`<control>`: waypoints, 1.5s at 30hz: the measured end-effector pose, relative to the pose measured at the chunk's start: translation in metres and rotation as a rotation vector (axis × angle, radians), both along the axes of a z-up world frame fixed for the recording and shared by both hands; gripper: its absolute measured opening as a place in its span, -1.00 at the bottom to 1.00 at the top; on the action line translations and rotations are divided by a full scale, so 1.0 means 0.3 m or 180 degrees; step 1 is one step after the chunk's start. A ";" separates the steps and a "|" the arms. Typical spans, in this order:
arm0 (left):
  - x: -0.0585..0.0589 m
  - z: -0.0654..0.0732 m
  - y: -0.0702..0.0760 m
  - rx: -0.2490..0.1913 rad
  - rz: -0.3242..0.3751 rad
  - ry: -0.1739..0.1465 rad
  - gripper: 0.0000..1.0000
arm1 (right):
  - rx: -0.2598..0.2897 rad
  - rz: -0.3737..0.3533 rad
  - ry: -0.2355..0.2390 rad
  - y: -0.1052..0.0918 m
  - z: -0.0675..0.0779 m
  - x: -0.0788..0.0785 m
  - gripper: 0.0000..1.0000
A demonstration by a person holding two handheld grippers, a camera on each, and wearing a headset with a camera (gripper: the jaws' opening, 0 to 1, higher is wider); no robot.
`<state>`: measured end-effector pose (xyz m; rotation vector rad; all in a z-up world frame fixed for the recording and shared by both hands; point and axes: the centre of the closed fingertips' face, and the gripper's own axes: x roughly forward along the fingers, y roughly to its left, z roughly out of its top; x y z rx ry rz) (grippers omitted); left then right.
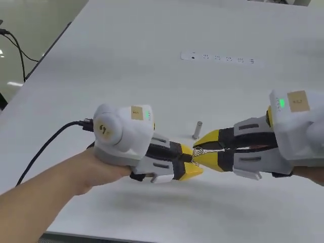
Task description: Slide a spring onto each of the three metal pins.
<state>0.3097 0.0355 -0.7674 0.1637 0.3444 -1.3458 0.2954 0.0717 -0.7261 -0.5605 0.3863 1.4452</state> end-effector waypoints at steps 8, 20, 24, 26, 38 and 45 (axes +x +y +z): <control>-0.007 -0.008 0.012 0.0058 -0.0019 0.0000 -0.95 | 0.0107 -0.0088 0.0159 -0.001 -0.007 0.007 -0.86; 0.005 -0.018 0.022 0.0090 0.0082 0.0056 -0.87 | 0.0151 -0.0164 0.0190 0.009 0.000 0.021 -0.86; 0.010 -0.021 0.028 0.0110 0.0135 0.0053 -0.75 | 0.0137 -0.0167 0.0167 0.012 0.000 0.025 -0.86; 0.016 -0.019 0.032 0.0105 0.0175 0.0047 -0.70 | 0.0127 -0.0172 0.0148 0.013 0.000 0.028 -0.86; 0.037 -0.019 0.075 0.0129 0.0331 0.0043 -0.57 | 0.0115 -0.0233 0.0108 0.006 0.000 0.047 -0.86; 0.049 -0.019 0.117 0.0138 0.0455 0.0050 -0.46 | 0.0090 -0.0289 0.0052 -0.005 -0.002 0.065 -0.86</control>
